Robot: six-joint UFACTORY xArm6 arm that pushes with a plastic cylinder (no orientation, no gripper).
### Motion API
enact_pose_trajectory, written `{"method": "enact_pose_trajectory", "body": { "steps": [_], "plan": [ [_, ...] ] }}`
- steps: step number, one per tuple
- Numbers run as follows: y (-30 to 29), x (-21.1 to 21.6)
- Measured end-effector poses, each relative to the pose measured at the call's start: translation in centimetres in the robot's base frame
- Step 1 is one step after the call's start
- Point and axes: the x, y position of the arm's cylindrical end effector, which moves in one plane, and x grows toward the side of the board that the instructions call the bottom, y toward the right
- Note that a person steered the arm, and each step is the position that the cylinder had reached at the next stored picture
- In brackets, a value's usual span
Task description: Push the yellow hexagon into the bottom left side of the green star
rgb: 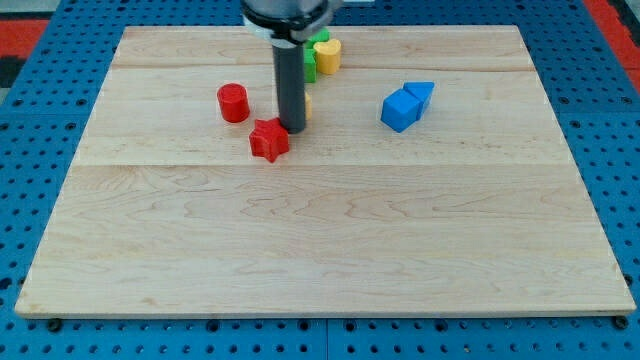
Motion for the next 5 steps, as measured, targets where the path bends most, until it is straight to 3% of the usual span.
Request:
{"method": "enact_pose_trajectory", "body": {
  "steps": [1, 3, 5],
  "plan": [
    [-2.2, -2.7],
    [-1.0, -0.5],
    [1.8, -2.7]
  ]
}}
